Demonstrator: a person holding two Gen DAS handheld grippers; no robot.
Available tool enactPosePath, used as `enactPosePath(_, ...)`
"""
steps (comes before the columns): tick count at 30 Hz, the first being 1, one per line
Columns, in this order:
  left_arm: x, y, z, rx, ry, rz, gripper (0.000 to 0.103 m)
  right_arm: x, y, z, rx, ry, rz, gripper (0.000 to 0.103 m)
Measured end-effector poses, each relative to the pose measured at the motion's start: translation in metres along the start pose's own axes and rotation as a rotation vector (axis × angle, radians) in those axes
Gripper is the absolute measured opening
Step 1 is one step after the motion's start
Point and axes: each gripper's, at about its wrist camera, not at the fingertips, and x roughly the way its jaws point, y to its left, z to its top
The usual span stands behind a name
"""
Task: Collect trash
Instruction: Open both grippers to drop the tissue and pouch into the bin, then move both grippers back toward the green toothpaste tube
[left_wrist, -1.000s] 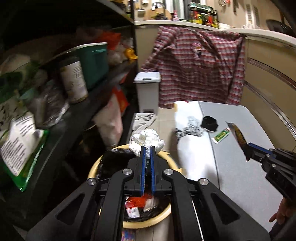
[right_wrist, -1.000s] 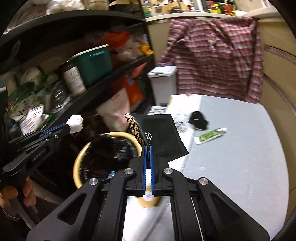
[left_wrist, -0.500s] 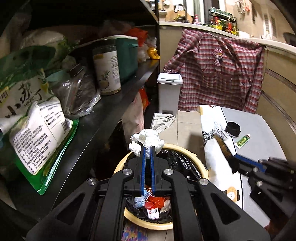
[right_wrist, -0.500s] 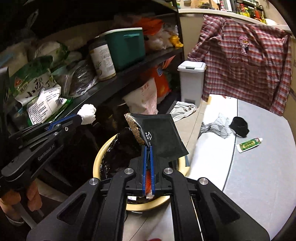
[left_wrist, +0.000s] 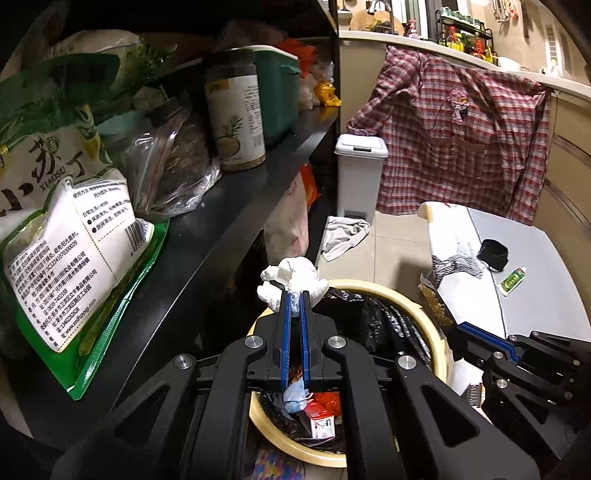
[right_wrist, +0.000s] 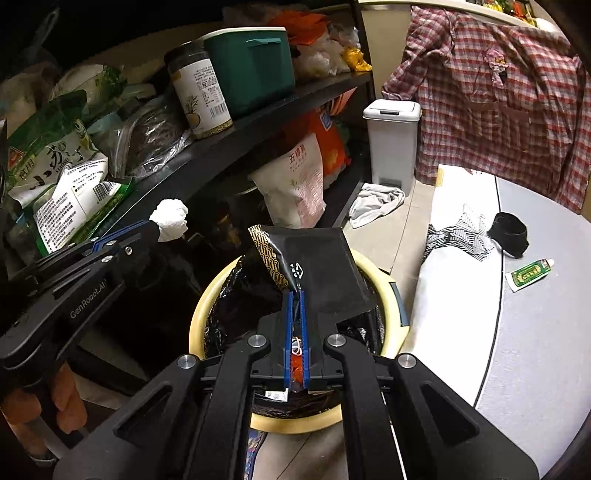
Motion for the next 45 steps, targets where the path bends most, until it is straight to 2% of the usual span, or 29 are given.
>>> enactPosePath(8, 0.010, 0.004, 0.001, 0.002, 0.013, 0.025, 0.005, 0.013, 0.006, 0.005, -0.013, 0.009, 0.022, 0.005)
enactPosePath(10, 0.012, 0.006, 0.001, -0.007, 0.021, 0.026, 0.008, 0.017, 0.006, 0.005, -0.008, 0.020, 0.032, 0.011)
enactPosePath(11, 0.013, 0.006, 0.001, -0.011, 0.021, 0.027, 0.018, 0.018, 0.006, 0.005, -0.005, 0.022, 0.024, 0.014)
enactPosePath(12, 0.014, 0.006, 0.001, -0.008, 0.023, 0.030, 0.028, 0.019, 0.006, 0.005, 0.000, 0.022, 0.015, 0.025)
enactPosePath(13, 0.014, 0.004, 0.002, -0.004, 0.022, 0.036, 0.054, 0.019, 0.005, 0.005, 0.012, 0.019, 0.008, 0.041)
enactPosePath(14, 0.012, 0.003, 0.002, -0.001, 0.011, 0.053, 0.073, 0.018, 0.003, 0.004, 0.020, 0.012, -0.001, 0.047)
enactPosePath(16, 0.008, 0.001, 0.002, 0.002, -0.018, 0.084, 0.082, 0.014, 0.001, 0.004, 0.031, -0.006, -0.012, 0.052)
enactPosePath(20, 0.007, -0.002, 0.003, 0.008, -0.018, 0.091, 0.086, 0.010, -0.004, 0.004, 0.036, -0.015, -0.042, 0.056)
enactPosePath(26, 0.003, -0.008, 0.004, 0.026, -0.021, 0.095, 0.086, -0.001, -0.013, 0.002, 0.056, -0.027, -0.059, 0.063)
enactPosePath(33, -0.015, -0.021, 0.005, 0.042, -0.063, 0.063, 0.086, -0.029, -0.025, -0.009, 0.061, -0.053, -0.086, 0.067)
enactPosePath(39, -0.037, -0.041, 0.012, 0.026, -0.127, 0.050, 0.086, -0.055, -0.049, -0.017, 0.092, -0.086, -0.130, 0.068)
enactPosePath(45, -0.050, -0.065, 0.017, 0.000, -0.176, 0.033, 0.089, -0.077, -0.090, -0.026, 0.141, -0.111, -0.186, 0.068)
